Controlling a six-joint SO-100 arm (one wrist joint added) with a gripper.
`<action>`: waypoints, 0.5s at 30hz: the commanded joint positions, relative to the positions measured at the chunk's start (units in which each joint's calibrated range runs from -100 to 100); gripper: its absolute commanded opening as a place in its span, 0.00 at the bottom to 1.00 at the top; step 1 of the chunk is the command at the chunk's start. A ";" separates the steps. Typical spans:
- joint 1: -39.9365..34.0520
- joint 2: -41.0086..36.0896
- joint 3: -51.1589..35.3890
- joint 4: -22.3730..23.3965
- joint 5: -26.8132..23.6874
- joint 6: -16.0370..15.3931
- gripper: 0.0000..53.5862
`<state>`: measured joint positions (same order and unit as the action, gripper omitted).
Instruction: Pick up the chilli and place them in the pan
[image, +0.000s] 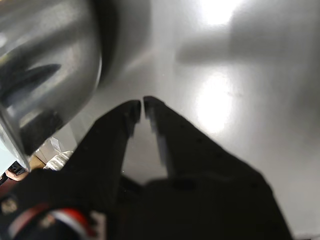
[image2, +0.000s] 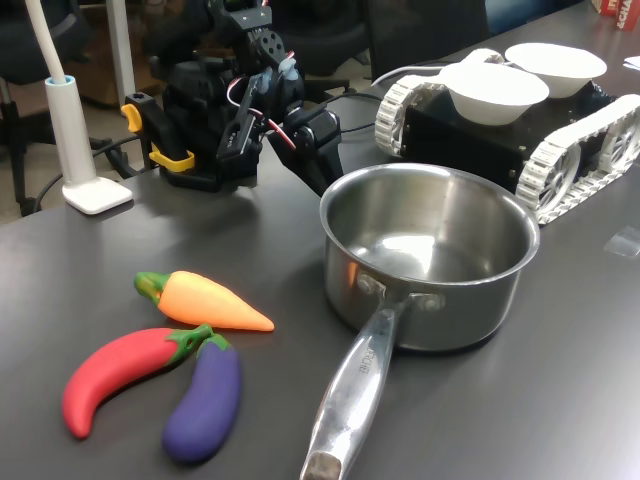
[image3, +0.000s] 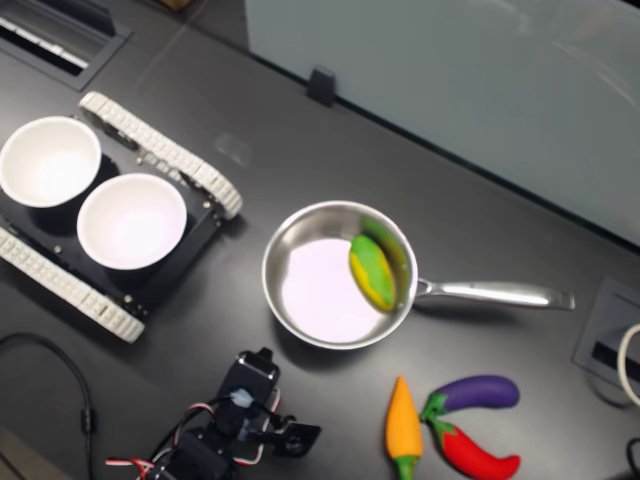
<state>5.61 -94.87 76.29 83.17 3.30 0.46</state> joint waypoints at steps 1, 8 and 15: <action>-0.45 -0.66 -1.46 -2.79 0.34 -0.29 0.00; -0.91 -0.66 -1.55 -2.53 0.63 -0.29 0.00; -0.56 -0.66 -5.00 0.62 0.34 -0.29 0.00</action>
<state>5.61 -94.87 76.11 83.26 3.39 0.46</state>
